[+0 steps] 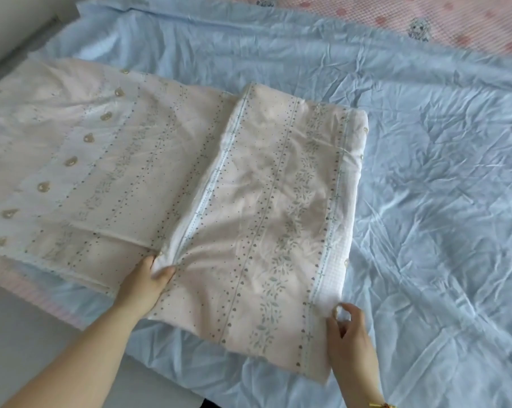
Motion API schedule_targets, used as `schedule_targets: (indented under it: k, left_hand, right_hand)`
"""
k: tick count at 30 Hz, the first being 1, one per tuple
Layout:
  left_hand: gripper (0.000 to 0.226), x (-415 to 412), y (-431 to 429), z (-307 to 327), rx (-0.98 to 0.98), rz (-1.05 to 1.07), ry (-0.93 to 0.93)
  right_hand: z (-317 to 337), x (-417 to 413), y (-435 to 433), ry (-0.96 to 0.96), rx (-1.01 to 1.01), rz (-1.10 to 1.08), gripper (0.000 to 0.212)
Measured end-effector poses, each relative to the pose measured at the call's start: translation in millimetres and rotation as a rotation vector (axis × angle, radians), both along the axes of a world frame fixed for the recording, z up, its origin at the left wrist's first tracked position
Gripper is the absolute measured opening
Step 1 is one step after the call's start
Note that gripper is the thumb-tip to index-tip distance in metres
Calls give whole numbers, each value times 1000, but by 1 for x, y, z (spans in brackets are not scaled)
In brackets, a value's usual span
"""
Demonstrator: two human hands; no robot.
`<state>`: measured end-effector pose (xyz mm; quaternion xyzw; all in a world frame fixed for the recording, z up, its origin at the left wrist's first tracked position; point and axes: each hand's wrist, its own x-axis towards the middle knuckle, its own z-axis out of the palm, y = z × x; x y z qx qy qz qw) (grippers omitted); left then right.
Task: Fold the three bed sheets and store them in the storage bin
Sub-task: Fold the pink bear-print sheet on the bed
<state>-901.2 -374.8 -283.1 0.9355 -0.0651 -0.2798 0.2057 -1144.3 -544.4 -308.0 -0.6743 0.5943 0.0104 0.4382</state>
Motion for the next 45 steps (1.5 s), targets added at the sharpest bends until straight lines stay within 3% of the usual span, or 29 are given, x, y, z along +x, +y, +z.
schedule_targets:
  k: [2,5,7,9,11,13,16,20,23,27,30,32,34,40,43,45]
  left_hand:
    - [44,0,1,4,89,-38,3]
    - [33,4,5,5,152,-92,-70]
    - [36,6,9,3,129,-47,-127]
    - [22,11,9,-2,48,6,-281]
    - [36,26,3,-7,-19,14,-396]
    - [49,45,-11,-11,-115,-69,-362]
    - [54,85,-46,-20,-259,-127,-139]
    - [51,135,-100,-24,-273,-165,120]
    - [47,170,-143,-29,-317,-218,294]
    - [82,190,-216,-33,-337,-215,399]
    - [59,204,-266,-31,-531,-44,359]
    - [37,222,-281,-38,-543,-37,141]
    - [31,237,-281,-52,-473,-62,-36]
    - [38,241,-284,-66,-326,-71,-100]
    - [45,231,-278,-54,-440,-10,-49]
    - [64,217,-258,-46,-496,-8,65]
  right_hand:
    - [4,3,-1,18,-5,4,40]
    - [4,8,2,4,-215,-28,56]
    - [2,19,4,4,-355,-23,67]
    - [0,38,0,-9,-531,50,62]
    - [1,69,-9,-34,-668,132,55]
    - [0,104,-20,-31,-751,220,56]
    - [0,163,-38,42,-726,298,63]
    - [-31,201,-51,223,-588,444,80]
    - [-49,210,-49,318,-531,414,73]
    - [-62,211,-55,311,-581,383,66]
    - [-65,211,-54,287,-650,351,60]
    - [-67,211,-54,263,-712,330,56]
    - [-69,211,-55,259,-754,345,56]
    - [-73,207,-57,309,-779,387,55]
    - [-66,207,-56,349,-751,363,55]
    - [-61,206,-55,370,-725,369,55]
